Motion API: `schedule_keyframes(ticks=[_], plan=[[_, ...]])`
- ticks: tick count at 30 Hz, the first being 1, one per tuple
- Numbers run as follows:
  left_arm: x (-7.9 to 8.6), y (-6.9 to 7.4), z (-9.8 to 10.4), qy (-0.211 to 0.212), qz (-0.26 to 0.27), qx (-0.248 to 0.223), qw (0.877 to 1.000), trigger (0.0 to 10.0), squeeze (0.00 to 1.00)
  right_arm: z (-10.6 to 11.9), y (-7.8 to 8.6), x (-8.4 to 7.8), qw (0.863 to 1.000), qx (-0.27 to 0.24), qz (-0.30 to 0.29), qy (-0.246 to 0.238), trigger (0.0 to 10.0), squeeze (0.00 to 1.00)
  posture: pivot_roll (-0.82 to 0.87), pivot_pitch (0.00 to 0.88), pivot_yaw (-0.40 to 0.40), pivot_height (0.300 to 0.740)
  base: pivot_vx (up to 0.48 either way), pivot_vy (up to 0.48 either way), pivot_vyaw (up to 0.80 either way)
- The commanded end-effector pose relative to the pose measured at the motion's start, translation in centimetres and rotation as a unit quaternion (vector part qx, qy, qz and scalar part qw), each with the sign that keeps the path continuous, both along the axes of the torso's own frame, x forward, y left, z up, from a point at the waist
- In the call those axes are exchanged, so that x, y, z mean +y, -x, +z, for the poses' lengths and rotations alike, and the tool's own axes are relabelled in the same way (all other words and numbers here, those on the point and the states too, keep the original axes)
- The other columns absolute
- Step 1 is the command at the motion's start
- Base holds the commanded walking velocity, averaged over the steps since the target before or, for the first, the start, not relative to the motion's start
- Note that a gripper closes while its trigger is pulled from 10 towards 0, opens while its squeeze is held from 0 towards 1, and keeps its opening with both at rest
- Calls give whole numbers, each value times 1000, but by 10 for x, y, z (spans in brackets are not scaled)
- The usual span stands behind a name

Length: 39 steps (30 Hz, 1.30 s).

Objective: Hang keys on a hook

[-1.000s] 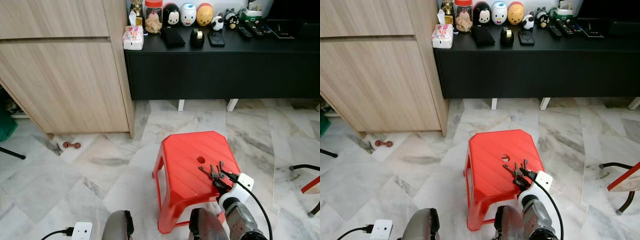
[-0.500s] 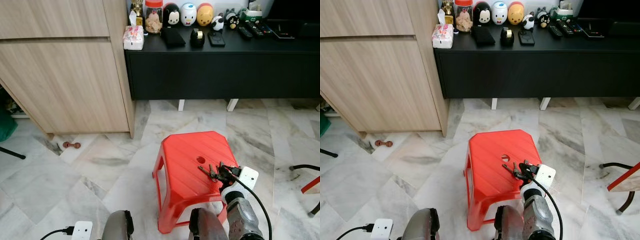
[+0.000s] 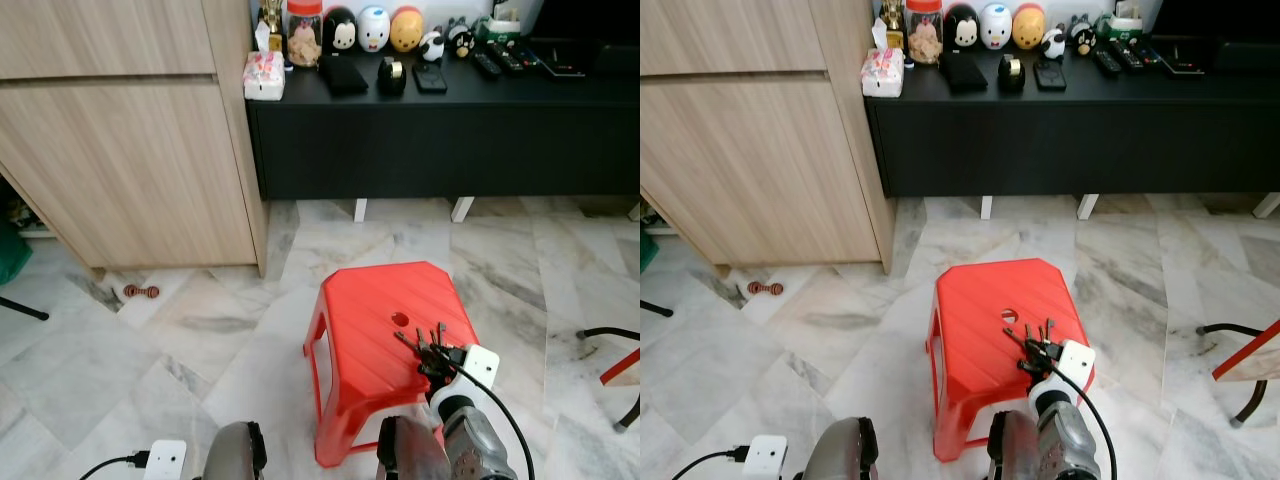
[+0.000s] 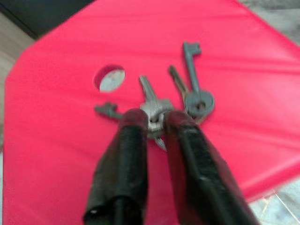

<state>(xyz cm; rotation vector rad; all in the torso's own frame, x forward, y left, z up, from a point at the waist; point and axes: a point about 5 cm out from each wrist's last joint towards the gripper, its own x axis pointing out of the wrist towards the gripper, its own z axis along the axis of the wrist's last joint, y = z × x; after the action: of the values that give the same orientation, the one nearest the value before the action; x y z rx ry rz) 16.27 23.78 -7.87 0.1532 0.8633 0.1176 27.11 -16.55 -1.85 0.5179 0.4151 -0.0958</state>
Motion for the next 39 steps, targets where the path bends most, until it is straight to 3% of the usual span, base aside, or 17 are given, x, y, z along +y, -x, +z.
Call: schedule_keyframes(ticks=[1, 12, 22, 23, 24, 25, 39], plan=[[-1, 10, -5, -3, -4, 23, 1000, 10000, 0, 0, -2, -6, 1000, 7, -11, -5, 10000, 1000, 95, 110, -53, 596, 0, 0, 0], [0, 10, -5, -5, -3, 23, 1000, 10000, 0, 6, -9, -14, 1000, 7, -22, -15, 10000, 1000, 98, 111, -52, 596, 0, 0, 0], [1, 11, -5, -7, -2, 24, 1000, 10000, 0, 0, -2, -18, 1000, 22, -17, -3, 10000, 1000, 98, 114, -49, 596, 0, 0, 0], [1, 11, -5, -7, -2, 25, 1000, 10000, 0, -1, -2, -19, 999, 24, -22, -8, 10000, 918, 98, 114, -49, 596, 0, 0, 0], [1, 11, -5, -6, -3, 25, 1000, 10000, 0, -1, -1, -19, 999, 24, -24, -11, 10000, 918, 98, 114, -49, 596, 0, 0, 0], [1, 11, -5, -6, -3, 25, 1000, 10000, 0, -1, -1, -20, 999, 26, -22, -9, 10000, 0, 97, 113, -49, 596, 0, 0, 0], [2, 11, -5, -8, -2, 26, 1000, 10000, 0, -6, 2, -15, 998, 53, 18, -17, 10000, 0, 102, 115, -50, 596, 0, 0, 0]])
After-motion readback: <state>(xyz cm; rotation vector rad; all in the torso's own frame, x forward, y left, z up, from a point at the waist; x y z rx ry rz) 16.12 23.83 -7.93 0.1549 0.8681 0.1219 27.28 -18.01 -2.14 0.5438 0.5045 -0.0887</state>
